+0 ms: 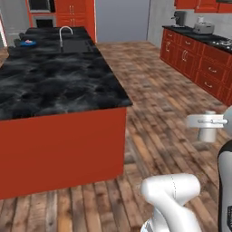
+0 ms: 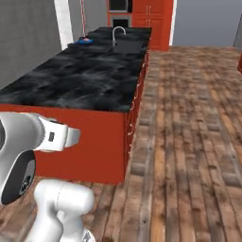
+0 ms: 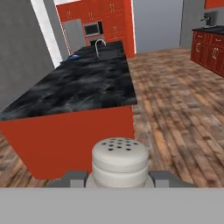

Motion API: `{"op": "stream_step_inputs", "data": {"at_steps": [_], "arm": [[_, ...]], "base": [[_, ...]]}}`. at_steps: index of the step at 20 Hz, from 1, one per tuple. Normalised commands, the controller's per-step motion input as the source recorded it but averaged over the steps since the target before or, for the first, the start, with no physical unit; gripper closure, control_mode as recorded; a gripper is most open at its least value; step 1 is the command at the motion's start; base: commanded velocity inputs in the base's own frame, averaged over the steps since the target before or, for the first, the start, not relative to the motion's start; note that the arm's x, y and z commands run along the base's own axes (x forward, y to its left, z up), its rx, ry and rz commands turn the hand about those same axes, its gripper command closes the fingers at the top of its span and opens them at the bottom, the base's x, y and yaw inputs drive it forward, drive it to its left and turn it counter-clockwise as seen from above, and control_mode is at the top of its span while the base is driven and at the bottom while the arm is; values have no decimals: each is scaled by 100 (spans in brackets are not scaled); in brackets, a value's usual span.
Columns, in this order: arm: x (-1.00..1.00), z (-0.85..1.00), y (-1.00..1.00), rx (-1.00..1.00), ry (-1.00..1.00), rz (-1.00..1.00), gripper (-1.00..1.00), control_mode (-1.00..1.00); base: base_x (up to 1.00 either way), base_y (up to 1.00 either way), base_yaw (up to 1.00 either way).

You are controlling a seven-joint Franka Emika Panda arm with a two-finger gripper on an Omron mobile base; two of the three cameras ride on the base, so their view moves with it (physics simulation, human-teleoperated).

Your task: Retrieve the shaker from the cabinet and place it next the steak on a plate on the dining table.

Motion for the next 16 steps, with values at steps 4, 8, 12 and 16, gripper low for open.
{"op": "stream_step_inputs", "data": {"at_steps": [4,8,12,16], "arm": [[0,0,0,0,0,0,100,100],[0,0,0,0,0,0,100,100],[0,0,0,0,0,0,100,100],[0,0,0,0,0,0,100,100]], "base": [[-35,100,0],[0,100,0],[3,100,-6],[12,100,-10]]}}
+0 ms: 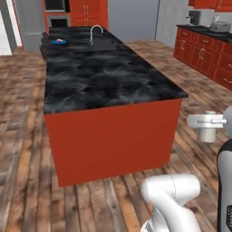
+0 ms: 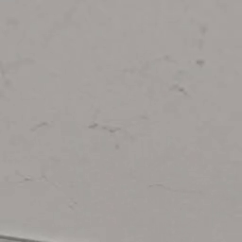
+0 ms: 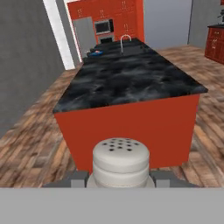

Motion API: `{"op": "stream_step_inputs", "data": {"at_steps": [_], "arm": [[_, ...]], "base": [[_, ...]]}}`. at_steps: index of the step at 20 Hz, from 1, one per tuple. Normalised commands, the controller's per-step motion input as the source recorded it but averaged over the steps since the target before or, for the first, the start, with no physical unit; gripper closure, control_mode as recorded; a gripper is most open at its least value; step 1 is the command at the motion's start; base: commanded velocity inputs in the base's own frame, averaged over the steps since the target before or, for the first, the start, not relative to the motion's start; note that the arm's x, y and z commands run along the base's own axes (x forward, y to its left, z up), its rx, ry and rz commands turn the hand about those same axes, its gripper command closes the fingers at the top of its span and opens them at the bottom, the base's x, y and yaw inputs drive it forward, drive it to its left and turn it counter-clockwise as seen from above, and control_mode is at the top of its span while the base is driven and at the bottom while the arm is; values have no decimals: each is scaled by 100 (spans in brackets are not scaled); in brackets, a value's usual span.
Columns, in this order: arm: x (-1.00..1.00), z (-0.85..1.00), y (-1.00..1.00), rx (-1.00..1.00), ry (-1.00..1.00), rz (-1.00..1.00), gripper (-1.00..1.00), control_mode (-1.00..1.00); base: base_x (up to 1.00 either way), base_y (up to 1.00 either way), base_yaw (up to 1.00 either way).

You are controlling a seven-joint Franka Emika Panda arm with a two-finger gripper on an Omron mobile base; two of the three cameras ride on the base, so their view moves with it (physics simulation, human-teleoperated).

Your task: Retrieve the shaker from the cabinet and place it next the steak on a plate on the dining table.

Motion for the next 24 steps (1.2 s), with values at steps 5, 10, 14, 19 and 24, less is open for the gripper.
{"op": "stream_step_inputs", "data": {"at_steps": [5,10,14,19,24], "arm": [[0,0,0,0,0,0,100,100],[0,0,0,0,0,0,100,100],[0,0,0,0,0,0,100,100],[0,0,0,0,0,0,100,100],[0,0,0,0,0,0,100,100]], "base": [[26,100,-19],[36,100,-32],[46,100,-27],[26,100,-39],[9,45,-86]]}}
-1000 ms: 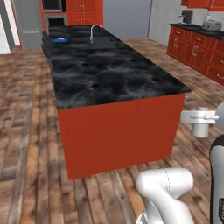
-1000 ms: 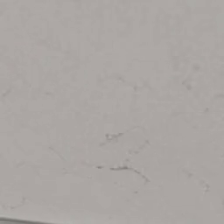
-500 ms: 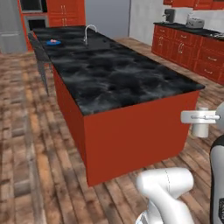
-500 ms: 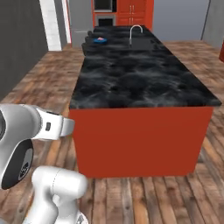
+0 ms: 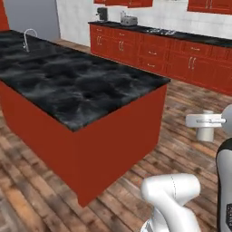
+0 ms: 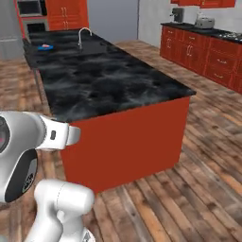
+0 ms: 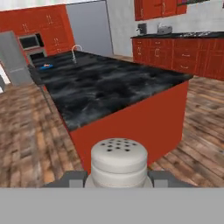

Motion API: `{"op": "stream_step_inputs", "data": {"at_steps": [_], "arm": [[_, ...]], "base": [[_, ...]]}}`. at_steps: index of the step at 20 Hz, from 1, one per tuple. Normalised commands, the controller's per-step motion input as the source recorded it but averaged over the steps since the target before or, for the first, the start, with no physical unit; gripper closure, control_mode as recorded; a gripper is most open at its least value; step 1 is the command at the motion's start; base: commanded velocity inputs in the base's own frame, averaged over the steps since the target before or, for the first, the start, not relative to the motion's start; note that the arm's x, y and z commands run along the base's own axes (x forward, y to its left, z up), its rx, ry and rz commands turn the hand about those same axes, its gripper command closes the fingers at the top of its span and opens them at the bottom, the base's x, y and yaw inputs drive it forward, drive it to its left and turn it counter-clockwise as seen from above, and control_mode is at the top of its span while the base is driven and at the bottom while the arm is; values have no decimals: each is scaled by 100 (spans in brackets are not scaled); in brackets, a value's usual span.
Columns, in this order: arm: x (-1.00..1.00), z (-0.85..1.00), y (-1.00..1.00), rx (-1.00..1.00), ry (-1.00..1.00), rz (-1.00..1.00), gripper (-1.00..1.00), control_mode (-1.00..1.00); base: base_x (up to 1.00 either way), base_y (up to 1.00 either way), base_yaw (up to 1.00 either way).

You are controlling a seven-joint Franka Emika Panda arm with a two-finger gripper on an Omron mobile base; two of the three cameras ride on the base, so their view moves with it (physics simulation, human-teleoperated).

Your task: Retrieve the shaker from the cabinet and place it next the steak on a plate on the dining table.

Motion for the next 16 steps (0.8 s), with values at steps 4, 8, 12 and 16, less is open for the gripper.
{"op": "stream_step_inputs", "data": {"at_steps": [4,8,12,16], "arm": [[0,0,0,0,0,0,100,100],[0,0,0,0,0,0,100,100],[0,0,0,0,0,0,100,100],[0,0,0,0,0,0,100,100]], "base": [[0,9,-100],[0,14,-100],[-18,25,-93],[-100,95,-49]]}}
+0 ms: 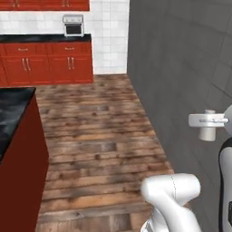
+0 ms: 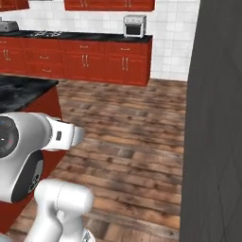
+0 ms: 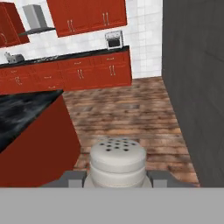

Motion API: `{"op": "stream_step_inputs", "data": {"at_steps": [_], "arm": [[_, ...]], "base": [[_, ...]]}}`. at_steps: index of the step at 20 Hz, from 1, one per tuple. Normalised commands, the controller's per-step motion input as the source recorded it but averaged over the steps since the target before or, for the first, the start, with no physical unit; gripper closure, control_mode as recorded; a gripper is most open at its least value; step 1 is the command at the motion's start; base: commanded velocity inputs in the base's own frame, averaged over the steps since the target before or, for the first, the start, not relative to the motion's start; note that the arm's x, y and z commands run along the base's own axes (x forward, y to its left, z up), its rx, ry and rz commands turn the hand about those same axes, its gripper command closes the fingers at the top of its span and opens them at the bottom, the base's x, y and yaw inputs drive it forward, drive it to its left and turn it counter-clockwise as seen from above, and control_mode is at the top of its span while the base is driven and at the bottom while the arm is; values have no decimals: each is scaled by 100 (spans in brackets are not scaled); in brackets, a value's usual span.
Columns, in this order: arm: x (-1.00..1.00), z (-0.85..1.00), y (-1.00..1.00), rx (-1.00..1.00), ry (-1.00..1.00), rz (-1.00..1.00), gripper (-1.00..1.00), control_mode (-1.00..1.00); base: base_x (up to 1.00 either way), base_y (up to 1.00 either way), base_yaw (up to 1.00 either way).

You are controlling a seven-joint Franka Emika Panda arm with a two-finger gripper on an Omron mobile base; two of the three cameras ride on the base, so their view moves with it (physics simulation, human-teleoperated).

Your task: Retrieve the shaker from the cabinet and place it next the steak on a plate on the dining table.

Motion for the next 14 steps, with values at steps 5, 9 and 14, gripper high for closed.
{"op": "stream_step_inputs", "data": {"at_steps": [5,9,14], "arm": [[0,0,0,0,0,0,100,100],[0,0,0,0,0,0,100,100],[0,0,0,0,0,0,100,100]], "base": [[-100,100,-21],[-100,100,-13],[-100,100,-6]]}}
